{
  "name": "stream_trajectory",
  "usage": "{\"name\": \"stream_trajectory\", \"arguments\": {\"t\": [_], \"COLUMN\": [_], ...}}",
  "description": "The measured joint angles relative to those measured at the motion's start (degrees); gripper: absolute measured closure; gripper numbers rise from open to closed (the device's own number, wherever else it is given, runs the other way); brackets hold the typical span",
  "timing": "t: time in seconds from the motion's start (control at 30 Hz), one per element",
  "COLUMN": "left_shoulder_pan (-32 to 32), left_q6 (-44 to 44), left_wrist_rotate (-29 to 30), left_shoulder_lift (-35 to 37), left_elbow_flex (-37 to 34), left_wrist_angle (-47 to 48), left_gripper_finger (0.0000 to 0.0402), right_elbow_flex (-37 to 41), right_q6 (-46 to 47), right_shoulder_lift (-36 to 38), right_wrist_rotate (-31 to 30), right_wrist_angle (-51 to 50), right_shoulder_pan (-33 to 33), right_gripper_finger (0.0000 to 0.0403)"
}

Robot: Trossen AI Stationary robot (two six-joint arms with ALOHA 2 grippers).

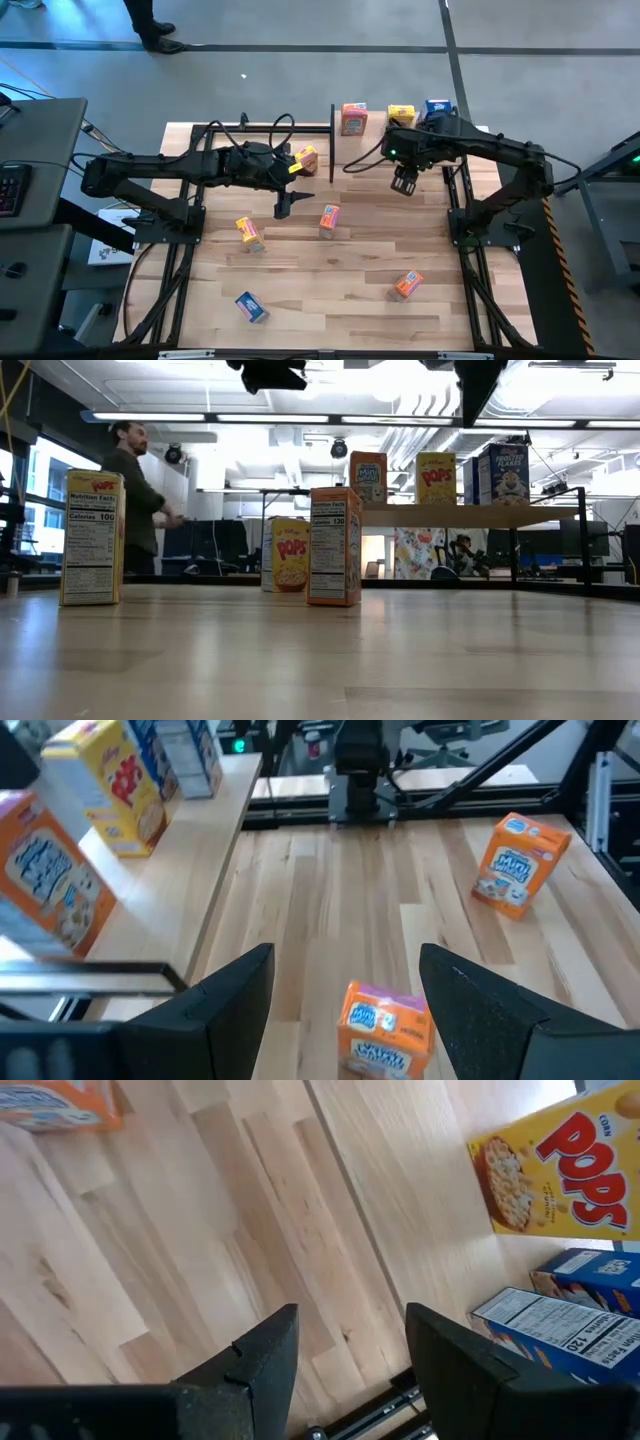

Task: Stack cereal on shelf
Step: Put the top orange cereal box on the shelf aligned with the other orange cereal box

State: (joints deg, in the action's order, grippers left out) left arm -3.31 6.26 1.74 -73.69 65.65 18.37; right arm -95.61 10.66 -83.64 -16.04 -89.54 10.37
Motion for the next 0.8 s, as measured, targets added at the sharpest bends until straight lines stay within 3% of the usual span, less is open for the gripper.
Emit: {"name": "stream_trajectory", "arguments": {"t": [0.6, 0.8], "left_shoulder_pan": [5.3, 4.7], "left_q6": [-2.7, -11.7], "left_wrist_rotate": [0.2, 6.7], "left_shoulder_lift": [0.0, 0.0], "left_elbow_flex": [2.9, 7.3], "left_wrist_angle": [-7.8, -6.8], "left_gripper_finger": [0.016, 0.016], "right_elbow_flex": [0.0, 0.0], "right_q6": [3.5, 2.9], "right_shoulder_lift": [11.3, 12.9], "right_wrist_rotate": [0.0, -0.1], "right_wrist_angle": [0.5, 0.7], "right_shoulder_pan": [-4.0, -4.1], "right_gripper_finger": [0.0226, 0.0226]}}
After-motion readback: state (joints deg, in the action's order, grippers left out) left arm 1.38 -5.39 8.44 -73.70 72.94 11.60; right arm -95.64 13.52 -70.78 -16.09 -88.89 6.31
